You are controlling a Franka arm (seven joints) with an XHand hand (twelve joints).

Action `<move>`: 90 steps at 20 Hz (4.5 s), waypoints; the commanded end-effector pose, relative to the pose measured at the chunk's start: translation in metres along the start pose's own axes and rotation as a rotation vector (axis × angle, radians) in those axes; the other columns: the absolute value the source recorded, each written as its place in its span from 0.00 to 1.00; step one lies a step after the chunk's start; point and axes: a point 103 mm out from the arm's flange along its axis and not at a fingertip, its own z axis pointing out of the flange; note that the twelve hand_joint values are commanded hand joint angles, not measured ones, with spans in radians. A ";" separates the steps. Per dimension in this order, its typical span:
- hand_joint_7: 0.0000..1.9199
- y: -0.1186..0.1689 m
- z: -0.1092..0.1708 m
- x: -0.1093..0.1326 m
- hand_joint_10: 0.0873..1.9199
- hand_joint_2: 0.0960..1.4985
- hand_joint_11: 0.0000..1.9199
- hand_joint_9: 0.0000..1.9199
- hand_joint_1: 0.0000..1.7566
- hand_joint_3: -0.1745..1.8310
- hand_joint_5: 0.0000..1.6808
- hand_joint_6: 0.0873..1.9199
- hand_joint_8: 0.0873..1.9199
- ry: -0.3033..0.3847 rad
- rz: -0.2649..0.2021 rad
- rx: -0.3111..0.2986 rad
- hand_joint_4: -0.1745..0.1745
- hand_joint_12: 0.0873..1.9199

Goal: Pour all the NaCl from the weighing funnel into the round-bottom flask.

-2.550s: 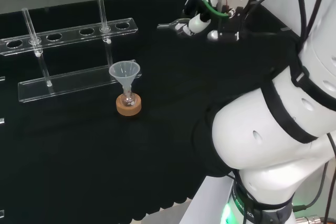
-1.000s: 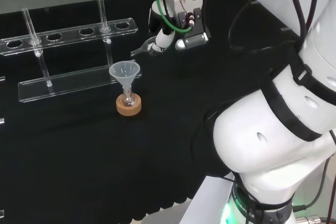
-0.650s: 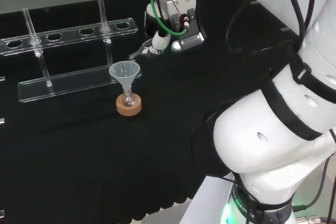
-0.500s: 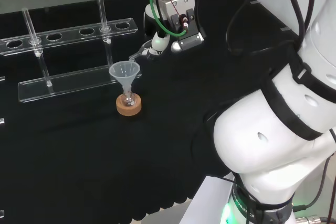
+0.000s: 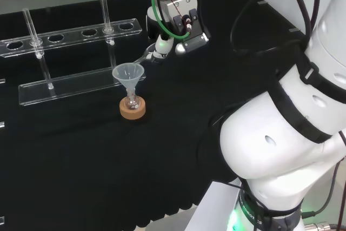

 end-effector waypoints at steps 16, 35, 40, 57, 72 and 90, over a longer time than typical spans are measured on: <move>0.29 0.006 -0.006 0.006 0.12 0.41 0.45 0.52 0.65 0.36 0.83 0.17 0.32 -0.096 -0.009 0.022 1.00 0.50; 0.29 0.012 -0.009 -0.007 0.12 0.41 0.45 0.52 0.65 0.36 0.83 0.17 0.32 -0.141 0.015 0.068 1.00 0.50; 0.28 0.011 -0.017 0.015 0.12 0.41 0.45 0.52 0.65 0.36 0.83 0.17 0.32 -0.235 -0.045 0.048 1.00 0.50; 0.28 0.012 -0.022 0.028 0.12 0.41 0.45 0.52 0.65 0.36 0.83 0.17 0.32 -0.255 -0.016 0.060 1.00 0.50; 0.28 0.011 -0.023 0.019 0.12 0.41 0.45 0.52 0.65 0.36 0.83 0.16 0.32 -0.263 -0.043 0.046 1.00 0.50; 0.28 0.013 -0.028 0.026 0.12 0.41 0.45 0.52 0.65 0.36 0.83 0.16 0.33 -0.330 -0.066 0.053 1.00 0.50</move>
